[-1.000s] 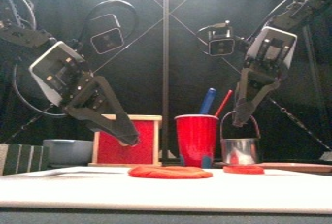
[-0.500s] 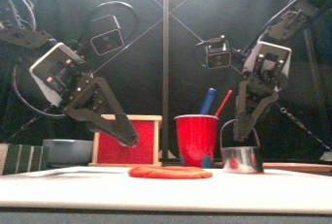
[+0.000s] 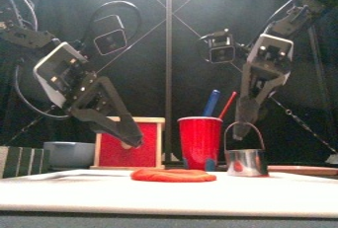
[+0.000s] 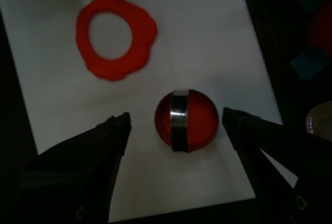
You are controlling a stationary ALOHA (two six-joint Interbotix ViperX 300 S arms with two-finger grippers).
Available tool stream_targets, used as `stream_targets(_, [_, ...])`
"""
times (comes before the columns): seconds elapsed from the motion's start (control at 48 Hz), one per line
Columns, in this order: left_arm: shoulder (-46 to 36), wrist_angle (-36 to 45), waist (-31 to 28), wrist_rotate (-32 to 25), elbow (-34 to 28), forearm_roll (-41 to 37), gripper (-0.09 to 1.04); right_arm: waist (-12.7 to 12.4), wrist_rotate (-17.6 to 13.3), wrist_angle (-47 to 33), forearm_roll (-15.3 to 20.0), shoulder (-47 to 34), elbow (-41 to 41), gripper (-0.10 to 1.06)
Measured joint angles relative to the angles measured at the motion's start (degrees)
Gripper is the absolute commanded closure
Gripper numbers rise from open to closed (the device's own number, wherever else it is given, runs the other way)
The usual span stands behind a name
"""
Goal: Get the cutter from the drawer then cut the dough then place the extra dough in the bowl
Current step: Place the extra dough in the bowl
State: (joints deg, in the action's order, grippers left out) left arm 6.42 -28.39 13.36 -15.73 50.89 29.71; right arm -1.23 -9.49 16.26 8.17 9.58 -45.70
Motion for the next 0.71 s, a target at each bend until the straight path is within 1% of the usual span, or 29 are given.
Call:
stream_targets(0.104, [-0.4, 0.5, -1.3, 0.0, -1.0, 1.2, 0.09, 0.1, 0.0, 0.0, 0.0, 2.2, 0.1, -0.07])
stream_targets(0.188, [-0.4, 2.5, -2.2, 0.0, -2.2, 1.4, 0.07, 0.4, 0.0, 0.1, 0.0, 4.0, 0.2, -0.06])
stream_targets(0.354, [-0.1, 11.1, -4.0, 0.0, -5.5, 1.2, 0.02, 0.7, 0.0, -0.3, -0.5, 7.6, -0.8, -0.06])
stream_targets(0.438, [0.6, 15.6, -4.8, -0.1, -7.6, 1.1, 0.01, 0.9, 0.0, -0.9, -0.8, 8.8, -1.5, -0.07])
stream_targets(0.562, [2.6, 20.4, -6.5, 0.0, -10.4, -0.5, 0.01, 1.2, 0.0, -2.5, -0.9, 9.5, -2.5, -0.07])
stream_targets(0.708, [5.9, 24.1, -7.8, 0.0, -12.6, -5.1, 0.02, 2.1, 0.0, -4.2, -0.8, 9.5, -3.7, -0.07])
